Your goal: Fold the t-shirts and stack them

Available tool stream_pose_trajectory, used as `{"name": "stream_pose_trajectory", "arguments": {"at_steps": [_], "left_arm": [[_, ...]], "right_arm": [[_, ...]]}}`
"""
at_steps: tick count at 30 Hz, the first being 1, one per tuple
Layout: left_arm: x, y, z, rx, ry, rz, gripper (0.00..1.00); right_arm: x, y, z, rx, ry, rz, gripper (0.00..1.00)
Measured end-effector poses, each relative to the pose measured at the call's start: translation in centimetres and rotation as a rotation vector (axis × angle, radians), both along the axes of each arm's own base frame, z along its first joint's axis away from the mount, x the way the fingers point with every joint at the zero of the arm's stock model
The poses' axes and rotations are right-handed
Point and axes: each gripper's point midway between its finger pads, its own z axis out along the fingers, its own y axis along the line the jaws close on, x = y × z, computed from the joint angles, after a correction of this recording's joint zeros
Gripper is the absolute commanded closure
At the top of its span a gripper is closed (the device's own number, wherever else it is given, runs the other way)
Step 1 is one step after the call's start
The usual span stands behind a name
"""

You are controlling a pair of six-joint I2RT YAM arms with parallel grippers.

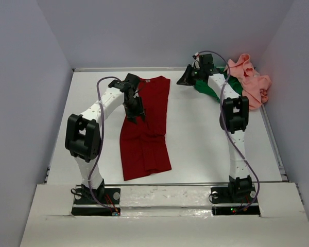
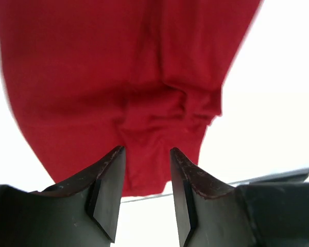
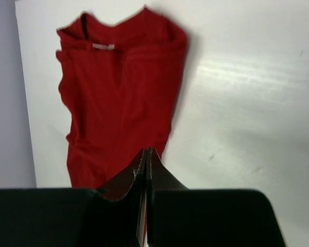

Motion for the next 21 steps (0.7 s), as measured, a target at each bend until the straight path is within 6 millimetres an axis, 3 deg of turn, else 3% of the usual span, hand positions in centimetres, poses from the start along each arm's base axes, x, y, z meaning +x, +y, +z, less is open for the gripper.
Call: {"name": "stream_pose_trajectory", "arguments": {"at_steps": [4,6,7,10,12,13,16,21], "left_arm": [[2.2,3.0,-1.4,0.002,-0.023,0.075,0.5],[3.6,4.3,-2.1,-0.001,-0.043,0.11,0.5],[4.0,4.6,-2.3,-0.002,-0.049,0.12,0.5],[6.1,5.5,-3.6,-0.02,-0.076,0.141,0.5],[7.2,6.0,-4.8,-0.026,-0.079,0.146,0.5],[7.8,6.3,-5.7,-0.029,-0.077,0.143,0.5],[9.0,6.3,-7.4,-0.038,-0.079,0.117,0.5],[10.4,5.5,-8.4,-0.07,-0.102,0.069,0.51]], "right_arm": [[-3.5,0.7,-0.4,0.012,0.083,0.034,0.94],[-5.6,1.3,-0.5,0.015,0.119,0.058,0.79],[-6.9,1.8,-0.4,0.019,0.14,0.073,0.62],[-10.0,3.6,-0.1,0.026,0.169,0.131,0.5],[-12.1,4.8,0.0,0.032,0.19,0.172,0.55],[-12.9,5.3,-0.1,0.034,0.202,0.188,0.68],[-15.3,6.9,-0.6,0.041,0.241,0.234,0.88],[-17.3,7.9,-2.2,0.035,0.299,0.259,0.99]]}}
